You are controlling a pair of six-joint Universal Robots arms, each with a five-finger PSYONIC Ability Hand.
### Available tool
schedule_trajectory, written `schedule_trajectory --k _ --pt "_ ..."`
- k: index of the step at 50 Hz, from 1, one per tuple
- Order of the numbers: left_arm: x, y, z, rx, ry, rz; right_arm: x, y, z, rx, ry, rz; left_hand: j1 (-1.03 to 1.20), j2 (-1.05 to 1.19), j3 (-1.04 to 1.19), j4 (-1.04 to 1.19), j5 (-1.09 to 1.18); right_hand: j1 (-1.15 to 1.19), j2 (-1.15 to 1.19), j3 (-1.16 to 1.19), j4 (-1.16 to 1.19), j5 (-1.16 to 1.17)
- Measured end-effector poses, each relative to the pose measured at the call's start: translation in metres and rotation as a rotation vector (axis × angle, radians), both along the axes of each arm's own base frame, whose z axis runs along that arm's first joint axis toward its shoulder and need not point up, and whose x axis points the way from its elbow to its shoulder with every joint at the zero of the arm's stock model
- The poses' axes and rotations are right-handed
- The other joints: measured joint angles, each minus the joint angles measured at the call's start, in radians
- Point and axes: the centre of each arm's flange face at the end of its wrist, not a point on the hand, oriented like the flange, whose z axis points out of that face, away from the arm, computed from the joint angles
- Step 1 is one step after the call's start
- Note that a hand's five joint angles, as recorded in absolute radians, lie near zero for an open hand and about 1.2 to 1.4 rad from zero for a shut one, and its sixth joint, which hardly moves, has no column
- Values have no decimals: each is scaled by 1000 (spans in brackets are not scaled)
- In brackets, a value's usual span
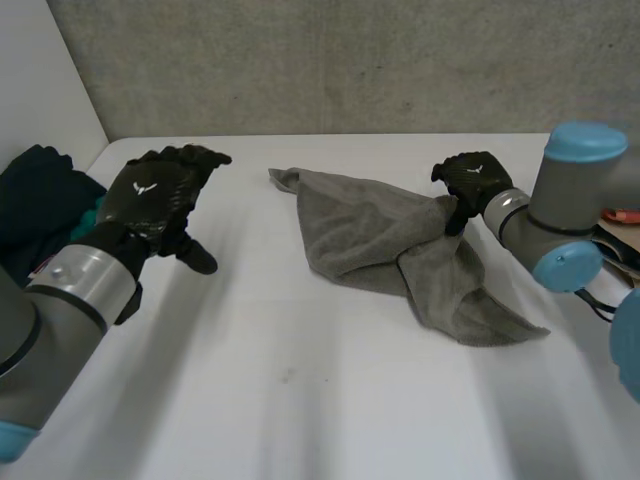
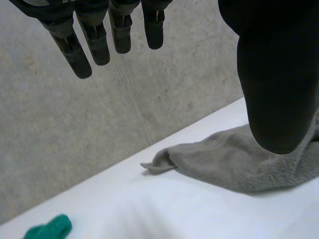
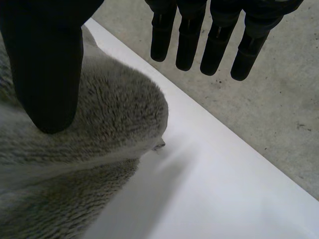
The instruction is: Fold the laundry.
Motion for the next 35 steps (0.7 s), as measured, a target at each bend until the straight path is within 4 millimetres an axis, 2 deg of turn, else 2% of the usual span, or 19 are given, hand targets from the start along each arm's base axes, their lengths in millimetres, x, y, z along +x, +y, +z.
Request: schedule_trajectory --k 2,5,8,11,13,15,18,20,21,23,24,26,29,34,35 --pt "3 2 0 18 8 5 3 -3 -6 -19 -3 0 0 0 0 0 0 128 135 115 124 132" --pt "6 3 -1 30 16 14 7 -4 -9 -49 -7 4 0 0 0 0 0 613 622 592 600 599" --pt "8 1 0 28 21 20 10 -1 -1 -76 -4 7 0 0 0 0 0 674 718 709 725 706" --pt "8 -4 2 11 26 28 13 9 26 -129 7 22 0 0 0 0 0 674 719 716 740 706" --pt "7 -10 5 -8 31 34 16 22 52 -182 17 45 0 0 0 0 0 674 719 717 741 706" --pt "6 -17 7 -26 33 39 19 36 75 -236 23 78 0 0 0 0 0 674 719 721 741 706" --pt "1 -31 12 -58 30 45 26 68 113 -340 29 160 0 0 0 0 0 674 719 722 742 706" --pt "-2 -39 13 -72 23 46 28 84 128 -389 30 201 0 0 0 0 0 674 719 722 742 706" --pt "-6 -49 13 -84 9 46 30 103 144 -447 31 250 0 0 0 0 0 674 719 722 742 706" --pt "-11 -57 12 -92 -8 46 32 123 158 -502 31 296 0 0 0 0 0 674 719 722 742 706" --pt "-15 -64 10 -95 -26 43 33 140 169 -550 29 334 0 0 0 0 0 674 719 725 742 706" --pt "-20 -70 7 -94 -46 38 33 156 179 -594 26 365 0 0 0 0 0 674 719 726 742 706" --pt "-39 -82 -7 -76 -106 9 33 196 201 -692 6 440 0 0 0 0 0 674 719 729 743 706" --pt "-63 -83 -31 -26 -166 -50 32 230 215 -753 -29 505 0 0 0 0 0 674 719 729 744 706" --pt "-71 -79 -41 0 -183 -78 32 238 217 -757 -42 522 0 0 0 0 0 674 719 729 744 706"
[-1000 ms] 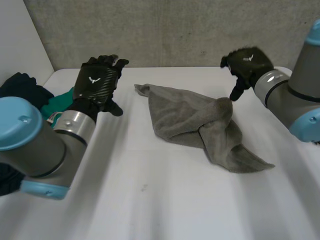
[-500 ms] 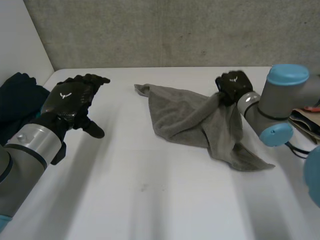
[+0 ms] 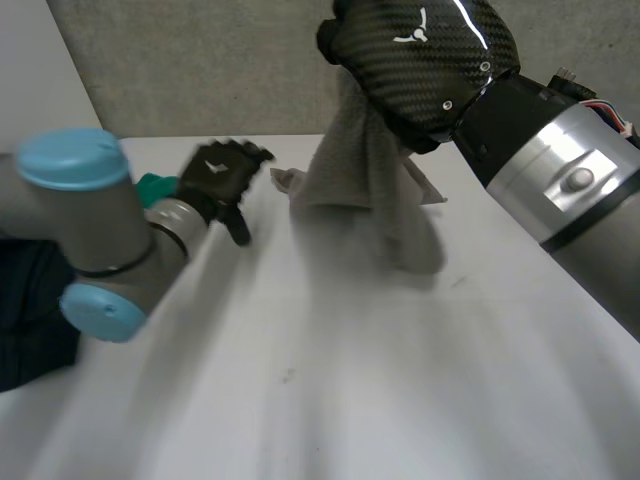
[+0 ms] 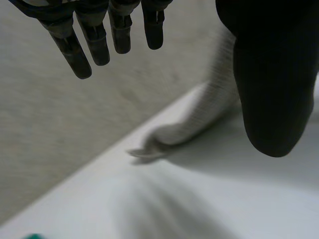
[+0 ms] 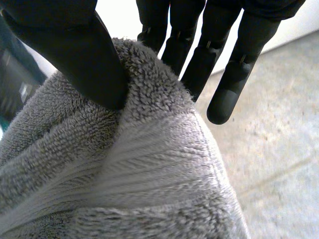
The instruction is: Fold the laundry.
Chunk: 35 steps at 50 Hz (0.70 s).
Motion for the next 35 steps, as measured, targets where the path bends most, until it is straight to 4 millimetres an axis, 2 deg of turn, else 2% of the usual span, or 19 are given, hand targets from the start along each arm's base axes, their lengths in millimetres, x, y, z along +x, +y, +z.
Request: schedule_trajectory --k 4,8,9,11,12,13,14,20,25,28,31,33,35 --pt "-24 19 -26 73 -34 -77 0 13 1 22 -13 45 0 0 0 0 0 0 0 0 0 0" --pt "-42 36 -43 102 -40 -125 0 15 -2 66 -22 68 4 2 2 2 0 0 0 0 0 0" --pt "-45 38 -45 101 -36 -124 0 14 -3 76 -24 70 271 251 228 230 228 0 0 0 0 0" --pt "-49 38 -47 88 -18 -103 0 10 -6 97 -29 69 691 604 576 582 570 0 0 0 0 0" --pt "-50 36 -47 75 -3 -80 0 7 -7 108 -31 66 717 604 599 606 593 0 0 0 0 0" --pt "-49 34 -45 61 14 -49 0 4 -9 116 -34 63 955 887 866 876 850 0 0 0 0 0" --pt "-48 31 -43 47 29 -19 -1 1 -10 122 -37 58 961 958 947 961 901 0 0 0 0 0" --pt "-33 10 -20 -47 108 144 -1 -20 -11 132 -60 10 961 984 973 988 901 0 0 0 0 0" --pt "-16 -7 14 -150 163 218 0 -52 -6 110 -106 -71 961 984 973 988 901 0 0 0 0 0" --pt "-5 -14 43 -225 193 241 0 -79 1 79 -156 -134 961 984 973 988 901 0 0 0 0 0" --pt "5 -9 71 -281 213 257 3 -108 11 38 -224 -185 961 984 973 988 901 0 0 0 0 0" --pt "10 -1 83 -297 220 265 5 -118 15 24 -252 -194 961 984 973 988 901 0 0 0 0 0" --pt "14 14 93 -301 222 273 10 -133 18 10 -294 -188 961 984 973 988 901 0 0 0 0 0"
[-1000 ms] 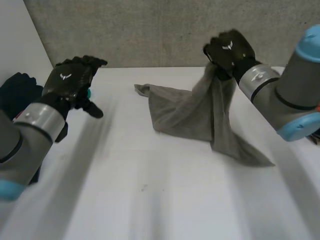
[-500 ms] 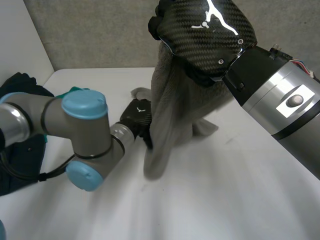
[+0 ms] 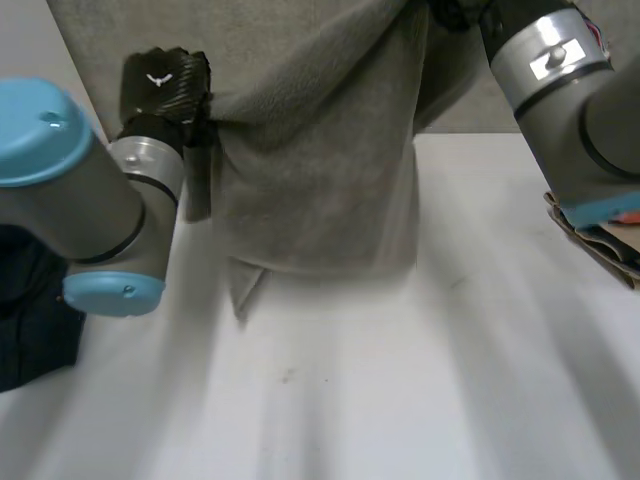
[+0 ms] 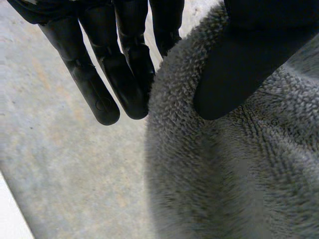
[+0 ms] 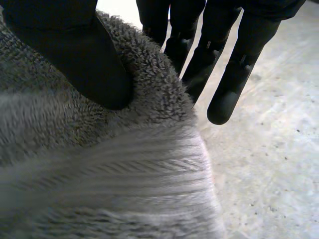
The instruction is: Fold the laundry.
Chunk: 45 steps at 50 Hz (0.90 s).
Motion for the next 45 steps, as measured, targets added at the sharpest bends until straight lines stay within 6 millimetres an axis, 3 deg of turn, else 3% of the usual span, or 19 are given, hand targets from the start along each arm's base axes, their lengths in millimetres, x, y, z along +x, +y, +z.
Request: schedule_trajectory --k 3,7,10,17,18,20,21,23,27,31,33,35,40,45 --pt "2 29 2 23 -8 -2 6 -11 -3 0 -29 30 0 0 0 0 0 0 0 0 0 0" --pt "-2 72 -14 75 -45 -31 11 -18 -20 51 -27 60 0 2 6 0 0 0 0 0 0 0" --pt "-8 108 -42 130 -109 -73 10 -16 -45 139 8 60 0 2 6 1 0 0 0 0 0 0" --pt "-18 151 -102 231 -265 -140 -2 0 -101 318 128 -6 -18 -19 -5 -10 -9 0 0 0 0 0" --pt "-19 157 -112 253 -296 -149 -5 3 -111 342 154 -21 -118 -121 -99 -104 -91 0 0 0 0 0" --pt "-19 163 -120 282 -332 -159 -10 8 -127 376 203 -48 -524 -488 -477 -471 -432 0 0 0 0 0" --pt "-19 165 -122 290 -341 -161 -12 9 -131 384 216 -55 -524 -488 -477 -471 -432 0 0 0 0 0" --pt "-17 168 -121 315 -366 -162 -18 15 -147 408 278 -86 -873 -838 -827 -848 -787 0 0 0 0 0" --pt "-9 164 -99 323 -349 -134 -25 21 -158 409 339 -116 -974 -986 -976 -994 -908 0 0 0 0 0" --pt "3 147 -73 306 -286 -89 -28 24 -151 387 340 -120 -974 -986 -976 -994 -908 0 0 0 0 0" --pt "12 133 -59 294 -242 -60 -28 26 -145 374 333 -114 -974 -986 -976 -994 -908 0 0 0 0 0" --pt "29 107 -42 283 -178 -25 -29 31 -131 345 313 -93 -974 -986 -976 -994 -908 0 0 0 0 0" --pt "45 71 -40 307 -150 -43 -30 38 -118 320 298 -61 -966 -977 -969 -989 -903 0 0 0 0 0" --pt "46 41 -62 400 -186 -129 -33 45 -114 319 294 -41 -843 -883 -877 -881 -814 0 0 0 0 0"
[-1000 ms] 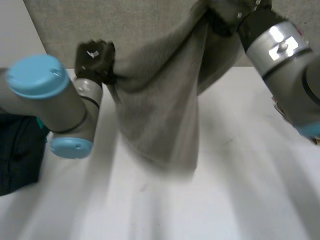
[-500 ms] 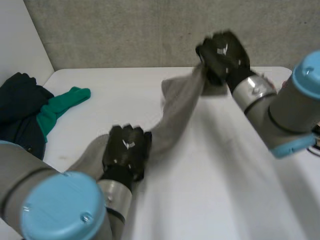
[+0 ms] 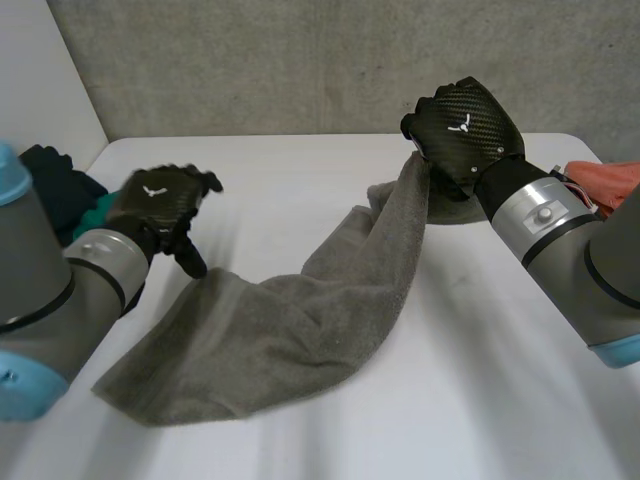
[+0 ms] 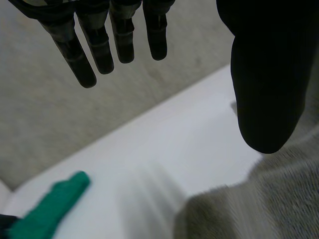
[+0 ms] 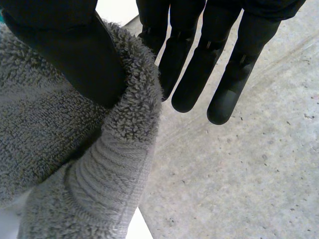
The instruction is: Fold the laundry.
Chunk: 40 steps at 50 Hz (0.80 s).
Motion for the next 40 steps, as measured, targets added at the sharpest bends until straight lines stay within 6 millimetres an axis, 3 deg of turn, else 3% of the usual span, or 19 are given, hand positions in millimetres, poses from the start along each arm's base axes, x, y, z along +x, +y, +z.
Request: schedule_trajectory --k 9,19,22,23,24,26,31,33,35,37,40 --pt "-16 -25 -54 196 -119 -151 -3 8 -7 23 9 -1 25 37 37 33 35 0 0 0 0 0" --pt "-27 -40 -91 215 -226 -219 -5 6 -14 42 17 -10 106 114 118 114 116 0 0 0 0 0" --pt "-32 -47 -100 185 -242 -215 -4 3 -19 53 22 -11 643 589 587 586 575 0 0 0 0 0" --pt "-33 -50 -100 168 -242 -207 -3 1 -21 54 23 -11 643 589 587 586 575 0 0 0 0 0" --pt "-33 -53 -100 150 -240 -198 -2 0 -23 54 24 -12 819 775 769 769 749 0 0 0 0 0" --pt "-35 -60 -96 106 -233 -171 0 -5 -26 49 26 -14 838 873 865 865 799 0 0 0 0 0" --pt "-36 -91 -56 -107 -165 -34 5 -36 -23 -26 17 -88 838 883 875 879 799 0 0 0 0 0" --pt "-33 -110 -13 -271 -85 70 5 -66 -5 -116 -22 -194 838 883 875 880 799 0 0 0 1 0" --pt "-30 -117 8 -342 -43 114 5 -77 6 -157 -49 -242 838 883 875 880 799 0 0 0 1 0" --pt "-22 -126 60 -499 70 203 3 -98 36 -253 -131 -327 838 883 875 880 799 0 0 0 1 0" --pt "-11 -126 105 -618 186 260 3 -112 71 -351 -252 -360 838 883 876 881 799 0 0 0 1 0"
